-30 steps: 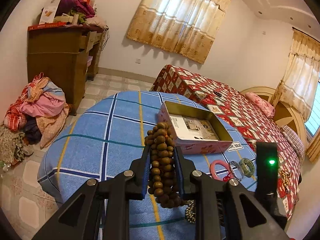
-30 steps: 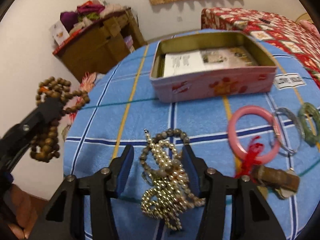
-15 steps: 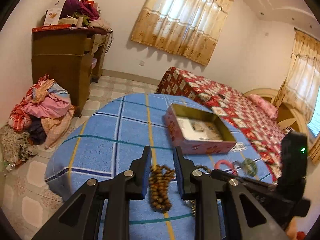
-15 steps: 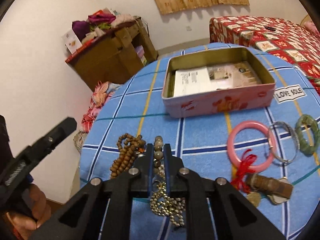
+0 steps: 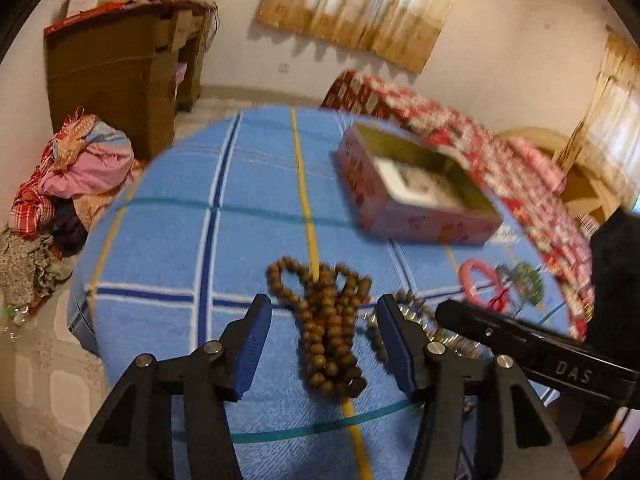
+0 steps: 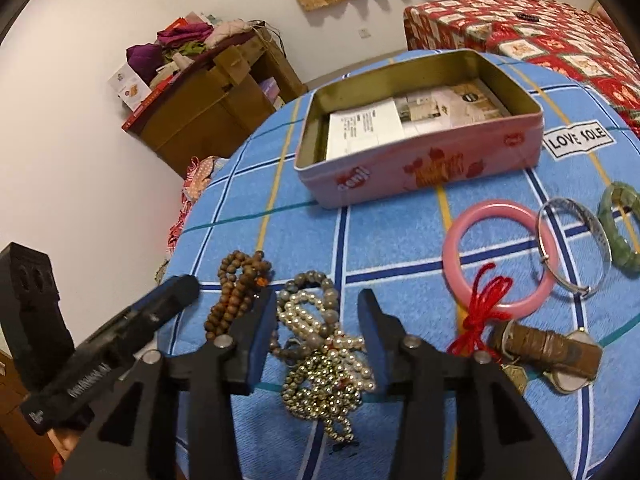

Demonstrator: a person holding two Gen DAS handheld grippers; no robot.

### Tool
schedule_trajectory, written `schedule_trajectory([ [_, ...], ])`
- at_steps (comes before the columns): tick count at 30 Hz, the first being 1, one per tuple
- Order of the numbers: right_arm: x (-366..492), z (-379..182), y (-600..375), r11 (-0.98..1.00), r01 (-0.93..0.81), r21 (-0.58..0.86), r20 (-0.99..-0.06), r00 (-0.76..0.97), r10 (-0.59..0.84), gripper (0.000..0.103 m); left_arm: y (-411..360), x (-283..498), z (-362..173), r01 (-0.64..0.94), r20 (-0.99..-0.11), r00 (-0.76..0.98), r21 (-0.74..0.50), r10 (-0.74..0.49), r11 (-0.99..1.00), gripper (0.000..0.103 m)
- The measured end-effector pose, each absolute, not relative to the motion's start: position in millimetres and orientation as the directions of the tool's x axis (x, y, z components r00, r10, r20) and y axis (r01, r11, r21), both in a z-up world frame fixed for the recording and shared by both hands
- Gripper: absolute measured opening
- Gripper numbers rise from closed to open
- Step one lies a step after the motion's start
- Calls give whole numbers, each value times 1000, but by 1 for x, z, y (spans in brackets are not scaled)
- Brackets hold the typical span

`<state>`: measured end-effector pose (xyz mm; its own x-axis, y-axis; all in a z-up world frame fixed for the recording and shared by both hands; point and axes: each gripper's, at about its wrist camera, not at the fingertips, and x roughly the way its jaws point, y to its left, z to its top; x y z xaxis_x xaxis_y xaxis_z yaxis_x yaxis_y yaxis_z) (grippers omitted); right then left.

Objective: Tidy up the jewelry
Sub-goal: 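Grasp the grey bead bracelet with the right tool while the left tool holds the wooden beads, then lower both bracelets into the pink tin and open both tools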

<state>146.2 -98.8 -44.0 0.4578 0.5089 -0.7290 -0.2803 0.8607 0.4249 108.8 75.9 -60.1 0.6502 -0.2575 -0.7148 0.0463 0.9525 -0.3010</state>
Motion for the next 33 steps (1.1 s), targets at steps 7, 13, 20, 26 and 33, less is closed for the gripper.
schedule_trajectory([
  [7, 155, -60, -74, 888, -337, 315, -794, 419, 440, 16, 68, 105, -73, 65, -745, 636, -210, -203, 976, 43],
  [13, 154, -46, -93, 853, -312, 418, -725, 452, 520, 13, 82, 107, -75, 54, -733, 637, -266, -239, 962, 27],
  [20, 143, -3, -105, 779, -355, 517, -592, 509, 625, 12, 90, 98, -62, 39, -693, 677, -305, -250, 951, 26],
  [26, 135, 31, -116, 739, -389, 550, -490, 566, 663, 12, 89, 93, -38, 71, -628, 734, -308, -259, 949, 26],
  [33, 155, 39, -151, 819, -305, 485, -504, 668, 548, 13, 64, 103, -7, 206, -530, 776, -298, -341, 932, 26],
])
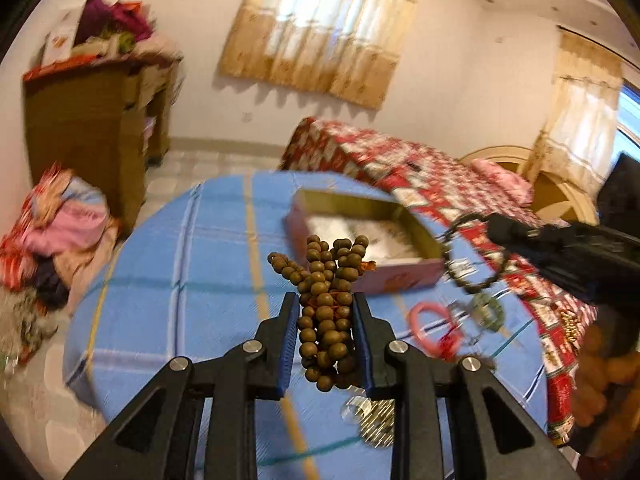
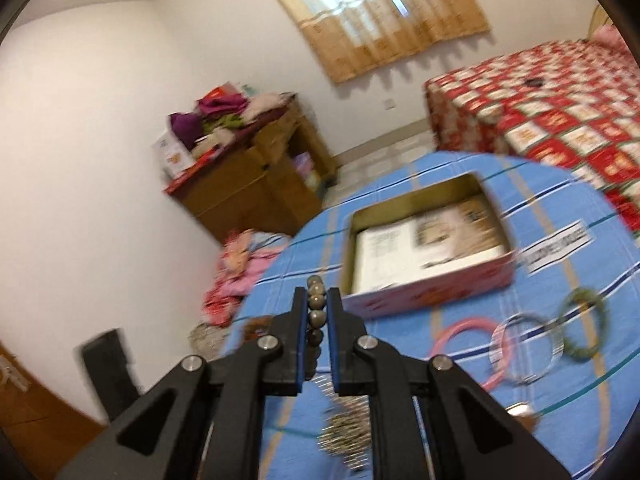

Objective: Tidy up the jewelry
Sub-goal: 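Lower both bracelets into the pink tin and open both tools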

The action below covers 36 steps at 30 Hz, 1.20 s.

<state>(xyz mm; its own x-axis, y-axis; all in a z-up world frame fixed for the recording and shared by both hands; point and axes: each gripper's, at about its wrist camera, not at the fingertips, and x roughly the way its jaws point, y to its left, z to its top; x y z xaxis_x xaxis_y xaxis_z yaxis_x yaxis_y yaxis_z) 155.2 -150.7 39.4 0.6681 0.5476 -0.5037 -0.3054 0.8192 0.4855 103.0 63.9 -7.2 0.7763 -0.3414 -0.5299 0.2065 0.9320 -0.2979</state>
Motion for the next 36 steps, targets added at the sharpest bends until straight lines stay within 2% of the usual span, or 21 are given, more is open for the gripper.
schedule_trajectory([
  [7, 215, 25, -191, 796, -199, 572, -473, 712, 518, 13, 30, 162, 1, 259, -508, 777, -280, -372, 924, 26],
  [16, 283, -22, -189, 777, -115, 619, -514, 689, 511, 13, -5, 237, -31, 261, -582, 735, -232, -348, 937, 26],
  [20, 291, -36, -185, 796, -107, 595, -545, 675, 498, 13, -13, 251, -44, 250, -612, 725, -195, -317, 948, 26],
  [25, 290, -34, -175, 856, -131, 500, -575, 688, 442, 16, -13, 261, -51, 222, -633, 717, -191, -293, 956, 27],
  [27, 290, -34, -173, 864, -135, 485, -581, 689, 433, 20, -12, 261, -51, 211, -633, 720, -191, -284, 959, 27],
  [29, 287, -32, -174, 858, -147, 491, -565, 696, 443, 34, -13, 262, -51, 203, -631, 725, -189, -277, 961, 28],
  [30, 286, -31, -175, 858, -151, 491, -555, 704, 442, 39, -13, 263, -50, 199, -627, 729, -192, -276, 961, 38],
  [31, 283, -28, -175, 856, -161, 491, -538, 718, 443, 48, -13, 262, -49, 195, -620, 735, -195, -274, 961, 49],
  [32, 280, -23, -175, 858, -169, 486, -520, 733, 439, 61, -13, 260, -47, 192, -607, 747, -195, -272, 962, 55],
  [33, 276, -18, -176, 867, -164, 471, -506, 754, 418, 69, -13, 258, -44, 188, -595, 760, -187, -263, 964, 64],
  [34, 273, -15, -178, 870, -163, 466, -488, 772, 406, 78, -14, 253, -39, 185, -577, 777, -170, -250, 968, 66],
  [36, 270, -10, -181, 864, -168, 474, -465, 786, 408, 79, -15, 251, -32, 179, -569, 789, -146, -230, 973, 66],
])
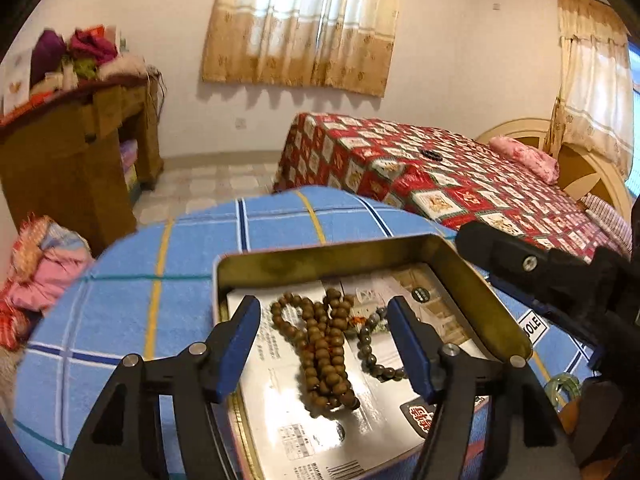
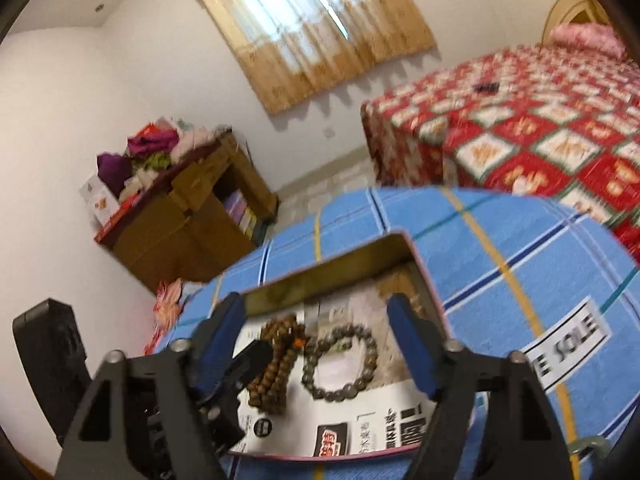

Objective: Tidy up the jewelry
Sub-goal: 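Lower both bracelets into the pink tin and open both tools, then withdraw both tools from the tin back over the table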

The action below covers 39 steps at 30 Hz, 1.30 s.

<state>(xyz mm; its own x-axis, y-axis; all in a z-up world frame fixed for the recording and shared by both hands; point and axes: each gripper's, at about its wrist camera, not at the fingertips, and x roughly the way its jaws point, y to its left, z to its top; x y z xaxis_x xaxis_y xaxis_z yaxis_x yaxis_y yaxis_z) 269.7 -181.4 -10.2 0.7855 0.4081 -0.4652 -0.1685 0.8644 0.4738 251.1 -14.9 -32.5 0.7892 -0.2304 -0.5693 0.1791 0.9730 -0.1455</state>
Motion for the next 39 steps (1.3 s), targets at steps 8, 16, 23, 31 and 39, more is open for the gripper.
schedule_trajectory([
  [8, 245, 7, -182, 873, -131, 469, -490, 784, 381, 79, -6, 219, -12, 173, -564, 789, -174, -242, 969, 67],
  [16, 195, 4, -180, 892, -111, 438, -550, 752, 363, 79, 14, 161, -15, 127, -584, 781, -195, -219, 973, 66],
  [23, 149, 0, -173, 911, -110, 397, -582, 738, 343, 79, 26, 120, -22, 86, -601, 772, -226, -208, 970, 66],
  [31, 113, -3, -165, 926, -118, 357, -597, 734, 324, 79, 35, 85, -20, 79, -588, 783, -233, -205, 969, 66],
  [39, 87, -3, -160, 941, -129, 312, -600, 742, 300, 79, 37, 64, -21, 93, -566, 794, -248, -222, 964, 66],
])
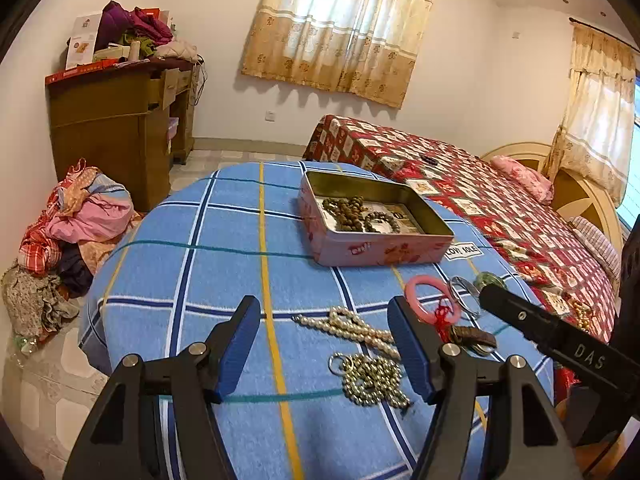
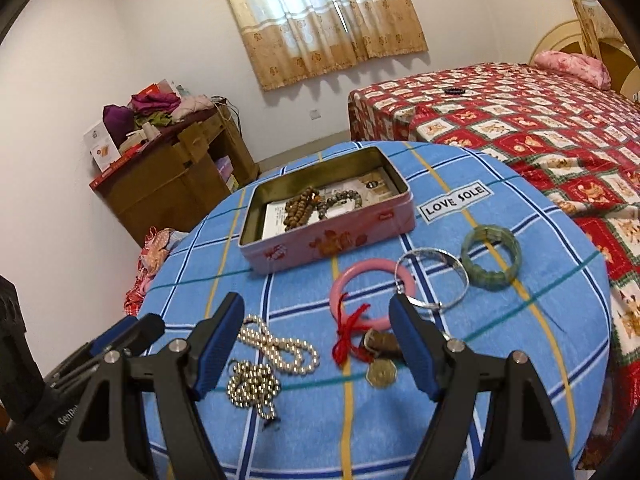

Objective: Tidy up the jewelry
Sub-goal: 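Withdraw both tools from the tin back over the table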

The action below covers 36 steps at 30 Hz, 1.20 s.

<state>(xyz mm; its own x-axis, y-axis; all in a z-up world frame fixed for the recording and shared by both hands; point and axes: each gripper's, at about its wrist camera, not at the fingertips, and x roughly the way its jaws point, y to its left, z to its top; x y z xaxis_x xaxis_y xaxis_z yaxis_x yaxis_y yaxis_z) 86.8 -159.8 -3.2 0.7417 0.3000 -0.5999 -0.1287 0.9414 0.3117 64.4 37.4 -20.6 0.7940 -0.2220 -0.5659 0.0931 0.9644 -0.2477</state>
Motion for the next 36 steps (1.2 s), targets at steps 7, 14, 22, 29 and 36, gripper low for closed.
schedule_trajectory([
  [7, 69, -6, -156, 949, -138, 282, -607, 740, 288, 77, 34, 51, -21, 119, -560, 791, -252, -246, 960, 66],
  [14, 56, 0, -152, 952, -151, 266, -599, 748, 285, 77, 35, 38, -16, 126, -538, 803, -264, -254, 956, 66],
  [22, 51, -5, -159, 958, -145, 247, -601, 753, 269, 77, 35, 39, -26, 109, -560, 797, -236, -227, 966, 66],
  [29, 53, -15, -173, 959, -106, 264, -616, 746, 252, 77, 39, 42, -33, 97, -582, 786, -220, -211, 971, 66],
  [36, 50, -20, -179, 963, -129, 238, -618, 745, 253, 72, 58, 45, -47, 90, -614, 758, -235, -219, 968, 66],
])
